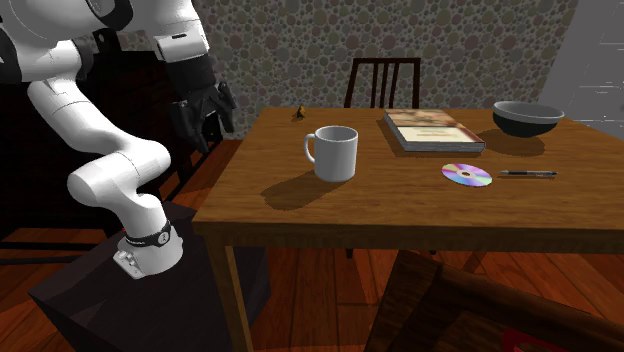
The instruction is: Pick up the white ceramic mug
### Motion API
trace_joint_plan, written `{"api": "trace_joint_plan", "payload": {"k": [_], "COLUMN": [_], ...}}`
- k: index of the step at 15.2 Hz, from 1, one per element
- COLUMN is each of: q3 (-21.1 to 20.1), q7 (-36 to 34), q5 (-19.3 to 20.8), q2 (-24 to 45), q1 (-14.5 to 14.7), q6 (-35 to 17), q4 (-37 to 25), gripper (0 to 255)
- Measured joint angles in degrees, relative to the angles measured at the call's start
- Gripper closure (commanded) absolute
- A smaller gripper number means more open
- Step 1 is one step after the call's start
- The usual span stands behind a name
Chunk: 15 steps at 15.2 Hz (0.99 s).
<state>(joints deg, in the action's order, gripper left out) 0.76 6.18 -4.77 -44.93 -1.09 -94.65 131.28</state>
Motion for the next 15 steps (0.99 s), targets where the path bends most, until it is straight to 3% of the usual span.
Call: {"api": "trace_joint_plan", "payload": {"k": [4, 15], "q3": [-1.1, -7.3], "q7": [-0.5, -4.3], "q5": [-0.2, 1.4], "q2": [4.6, 28.8], "q1": [0.5, 2.6], "q6": [-1.6, -3.7], "q4": [-2.7, -23.5], "gripper": [0, 0]}}
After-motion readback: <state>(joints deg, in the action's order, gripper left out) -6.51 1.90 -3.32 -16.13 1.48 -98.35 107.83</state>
